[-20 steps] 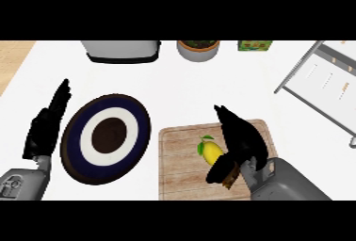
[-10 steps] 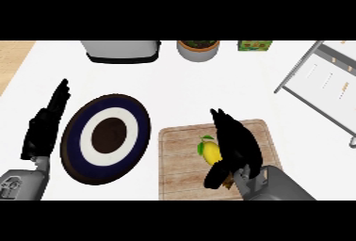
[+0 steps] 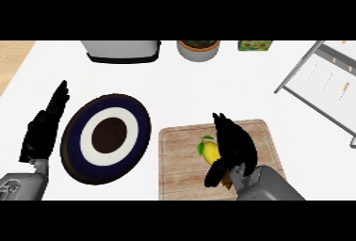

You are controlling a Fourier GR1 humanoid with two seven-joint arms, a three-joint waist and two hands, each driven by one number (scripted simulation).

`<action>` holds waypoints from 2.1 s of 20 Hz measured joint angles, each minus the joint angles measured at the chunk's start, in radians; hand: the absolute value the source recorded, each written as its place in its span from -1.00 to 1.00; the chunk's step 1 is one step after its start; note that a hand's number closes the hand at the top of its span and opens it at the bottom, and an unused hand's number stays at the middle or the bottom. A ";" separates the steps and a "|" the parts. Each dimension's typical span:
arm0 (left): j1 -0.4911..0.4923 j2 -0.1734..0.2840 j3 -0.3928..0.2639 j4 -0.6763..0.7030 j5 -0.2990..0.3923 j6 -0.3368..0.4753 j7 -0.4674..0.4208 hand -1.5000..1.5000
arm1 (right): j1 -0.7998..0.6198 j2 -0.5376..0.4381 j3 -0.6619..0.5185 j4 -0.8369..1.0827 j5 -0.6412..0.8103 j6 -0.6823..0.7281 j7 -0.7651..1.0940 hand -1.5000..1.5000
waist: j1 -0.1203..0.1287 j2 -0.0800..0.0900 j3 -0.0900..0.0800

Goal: Pick the lemon from the cutting board and place it in the tiered basket

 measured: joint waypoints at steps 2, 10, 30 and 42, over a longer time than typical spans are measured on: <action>-0.003 -0.006 0.002 -0.007 -0.008 -0.002 0.010 0.00 | -0.001 0.013 -0.023 0.010 0.006 0.010 -0.006 -1.00 | 0.000 0.000 0.000; -0.017 -0.025 0.037 0.046 -0.028 -0.029 -0.032 0.00 | 0.038 0.092 -0.053 0.104 0.079 0.025 -0.054 -1.00 | 0.000 0.001 0.000; -0.003 -0.084 0.058 -0.012 -0.092 -0.045 0.005 0.00 | -0.010 0.177 -0.087 0.308 0.173 0.114 -0.191 1.00 | -0.001 -0.008 -0.007; -0.025 -0.092 0.074 0.023 -0.096 -0.070 -0.020 0.00 | -0.125 0.195 -0.278 0.286 0.179 -0.064 -0.097 1.00 | 0.018 0.008 0.000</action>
